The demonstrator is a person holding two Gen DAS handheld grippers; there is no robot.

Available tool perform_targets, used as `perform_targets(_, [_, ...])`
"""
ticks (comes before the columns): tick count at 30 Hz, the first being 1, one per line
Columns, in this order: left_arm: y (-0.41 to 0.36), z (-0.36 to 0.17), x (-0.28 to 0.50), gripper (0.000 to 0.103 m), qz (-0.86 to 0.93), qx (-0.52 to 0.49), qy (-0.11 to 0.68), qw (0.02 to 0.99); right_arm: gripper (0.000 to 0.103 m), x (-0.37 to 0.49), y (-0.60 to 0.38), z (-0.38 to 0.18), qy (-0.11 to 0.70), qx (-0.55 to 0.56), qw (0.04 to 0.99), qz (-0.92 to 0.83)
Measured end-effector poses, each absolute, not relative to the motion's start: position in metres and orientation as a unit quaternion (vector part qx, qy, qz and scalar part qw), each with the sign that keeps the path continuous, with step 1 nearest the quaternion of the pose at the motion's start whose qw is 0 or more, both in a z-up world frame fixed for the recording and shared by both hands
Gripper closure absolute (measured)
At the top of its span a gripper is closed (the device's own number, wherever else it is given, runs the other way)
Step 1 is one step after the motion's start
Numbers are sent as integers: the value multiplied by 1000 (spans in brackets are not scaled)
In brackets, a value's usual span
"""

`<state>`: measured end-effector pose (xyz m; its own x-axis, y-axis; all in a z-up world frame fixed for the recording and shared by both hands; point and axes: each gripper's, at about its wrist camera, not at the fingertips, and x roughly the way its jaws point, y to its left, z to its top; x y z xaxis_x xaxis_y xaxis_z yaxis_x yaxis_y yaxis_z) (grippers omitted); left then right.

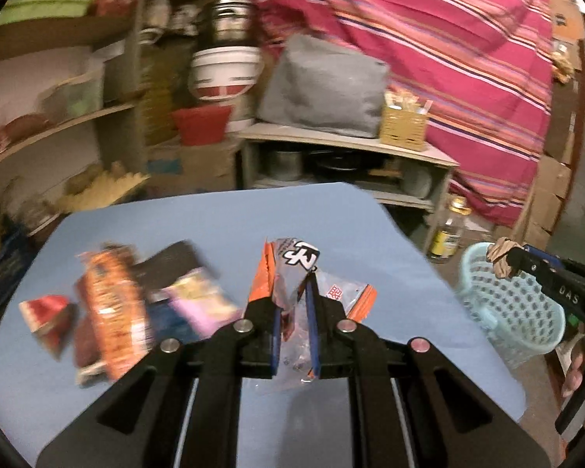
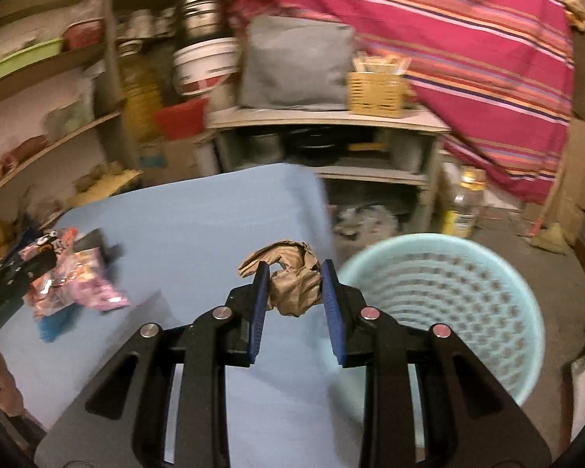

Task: Collect trash
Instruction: 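Carry both items over the blue basket and open the left, then right gripper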

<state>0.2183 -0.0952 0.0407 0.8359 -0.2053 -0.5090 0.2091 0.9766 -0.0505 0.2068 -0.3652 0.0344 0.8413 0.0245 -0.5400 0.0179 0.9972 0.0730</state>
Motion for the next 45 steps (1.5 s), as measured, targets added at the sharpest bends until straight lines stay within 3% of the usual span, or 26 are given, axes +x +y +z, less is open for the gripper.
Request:
perform_targets(12, [-244,46,243,91,-203,36,256,945,75,184,-490,27,272,103,951,-106])
perform_targets(27, [-354,34,270,87,-293,46,304,905,75,186,-526,15,278,151,940,-130])
perform_targets(28, [-358,33,271,80,-302,51,310,900,75,187,-528,15,278,154,939,-132])
perform_targets(31, [-357,34,267,42,-303,53,302,903,75,189,-529,14,278,160,938,-135])
perform_targets(32, [-356,36,265,38,-301,53,293,906,75,189,-530,13,278,160,937,-135])
perform_targets(36, [-348,38,265,37,-298,55,289,908,75,193,-528,12,282,158,937,-136])
perform_targets(38, [-342,38,265,30,-292,55,286,911,75,194,-525,13,284,154,937,-135])
perform_targets(43, [-324,35,265,27,-276,53,284,917,71,199,-516,14,286,142,938,-137])
perform_targets(45, [-316,35,265,27,-268,52,284,919,46,201,-514,14,286,140,938,-138])
